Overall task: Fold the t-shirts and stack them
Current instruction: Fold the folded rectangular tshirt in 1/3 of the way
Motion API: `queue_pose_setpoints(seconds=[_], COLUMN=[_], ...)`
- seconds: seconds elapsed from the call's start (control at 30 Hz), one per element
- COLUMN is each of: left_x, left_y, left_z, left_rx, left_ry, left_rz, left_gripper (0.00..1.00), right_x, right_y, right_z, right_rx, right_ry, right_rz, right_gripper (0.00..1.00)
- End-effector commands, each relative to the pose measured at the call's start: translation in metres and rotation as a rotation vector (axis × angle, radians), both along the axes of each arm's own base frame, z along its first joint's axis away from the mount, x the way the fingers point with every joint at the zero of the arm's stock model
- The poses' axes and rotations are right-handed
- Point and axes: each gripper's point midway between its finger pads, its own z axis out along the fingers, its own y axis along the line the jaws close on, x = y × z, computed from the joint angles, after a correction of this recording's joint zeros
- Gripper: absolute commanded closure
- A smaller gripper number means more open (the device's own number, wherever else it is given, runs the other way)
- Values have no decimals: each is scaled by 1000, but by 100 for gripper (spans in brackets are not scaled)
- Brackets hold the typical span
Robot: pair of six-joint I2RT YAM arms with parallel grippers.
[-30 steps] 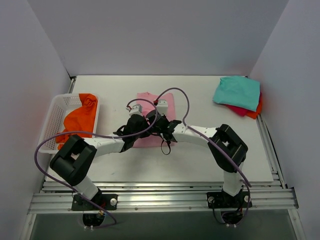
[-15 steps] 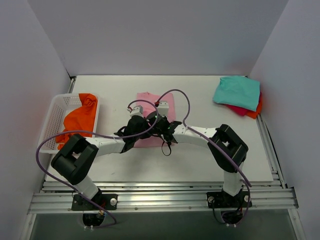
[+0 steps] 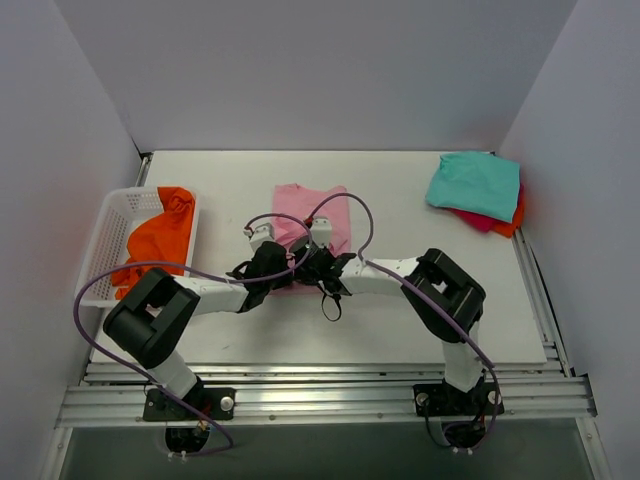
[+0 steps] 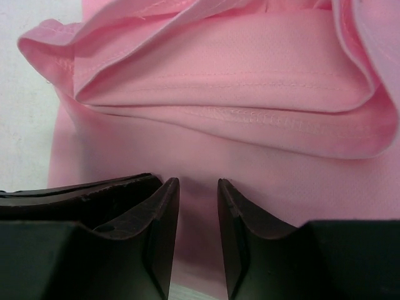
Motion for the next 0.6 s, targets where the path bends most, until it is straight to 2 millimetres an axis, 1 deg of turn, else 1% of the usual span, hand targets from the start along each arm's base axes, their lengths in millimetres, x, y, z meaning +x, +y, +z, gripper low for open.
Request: queue_pose_setpoints(seconds=[0.0,0.07,0.17,0.2,0.23,0.4,0.47,0.5,0.53,0.57], left_x=[10,8,9,9,9,7,7,6,4,5], left_y=[7,7,8,7,8,6,6,5,6,5], left_z=[-4,-7,-10,-11,-11,-18,-21,-24,-27,-28], left_rx=[-17,-18,-17,-20,-18,-19,-20,-20,-19,-19], left_ry=[-6,2,5,5,6,16,22,25,31,31], left_rz=[73,70,71,70,69,57,54,51,50,48], left_gripper=[98,98,98,98,98,98,98,98,98,98], right_x=[2,3,6,6,9,18,28,29,36,41], right_y=[15,17,17,17,16,14,13,11,13,8], right_z=[2,-1,-9,-15,-17,-30,-28,-32,-28,-32], right_rx=[35,32,30,24,26,14,18,7,15,2], right_ry=[0,3,18,26,28,47,43,48,40,45], right_rz=[22,26,28,30,24,21,10,14,10,3], right_gripper=[73,77,84,86,89,93,93,93,94,94])
